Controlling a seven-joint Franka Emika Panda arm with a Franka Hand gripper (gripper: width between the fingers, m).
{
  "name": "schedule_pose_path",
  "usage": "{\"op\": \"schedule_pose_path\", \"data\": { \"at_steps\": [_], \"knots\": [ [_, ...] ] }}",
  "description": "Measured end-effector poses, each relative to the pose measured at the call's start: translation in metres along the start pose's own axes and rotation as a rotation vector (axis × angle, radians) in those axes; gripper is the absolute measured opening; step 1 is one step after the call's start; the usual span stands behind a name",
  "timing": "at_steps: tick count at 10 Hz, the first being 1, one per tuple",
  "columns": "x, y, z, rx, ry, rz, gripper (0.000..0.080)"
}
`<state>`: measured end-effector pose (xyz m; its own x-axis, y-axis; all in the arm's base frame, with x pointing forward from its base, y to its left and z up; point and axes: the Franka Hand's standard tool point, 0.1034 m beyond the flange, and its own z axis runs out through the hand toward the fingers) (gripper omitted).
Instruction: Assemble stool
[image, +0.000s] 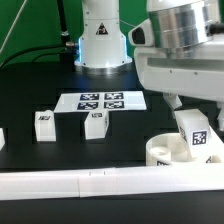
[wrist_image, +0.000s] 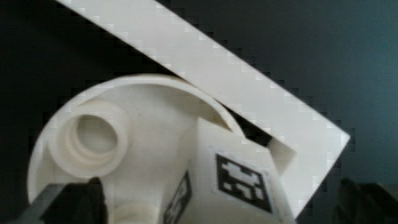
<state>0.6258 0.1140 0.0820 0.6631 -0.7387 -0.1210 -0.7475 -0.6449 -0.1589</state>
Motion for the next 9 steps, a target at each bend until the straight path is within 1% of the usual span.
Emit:
{"op": "schedule_pose_path", "data": {
  "at_steps": [1, 2, 4, 6, 7, 8, 9],
  "knots": [
    [-0.003, 0.000, -0.009, -0.022, -0.019, -0.196, 0.0649],
    [-0.004, 0.000, -0.012, -0.030, -0.026, -0.320, 0.0649],
    [-0.003, 0.001, -0.010, -0.033, -0.026, -0.427, 0.0649],
    [-0.002, 0.003, -0.010, -0.040, -0.029, -0.620, 0.0649],
    [0.002, 0.003, -0.015, -0.059, -0.034, -0.816, 0.0649],
    [0.003, -0.002, -0.020, -0.079, -0.025, -0.994, 0.0649],
    [0.002, -0.004, -0.021, -0.089, -0.017, -1.130, 0.0649]
  ]
}}
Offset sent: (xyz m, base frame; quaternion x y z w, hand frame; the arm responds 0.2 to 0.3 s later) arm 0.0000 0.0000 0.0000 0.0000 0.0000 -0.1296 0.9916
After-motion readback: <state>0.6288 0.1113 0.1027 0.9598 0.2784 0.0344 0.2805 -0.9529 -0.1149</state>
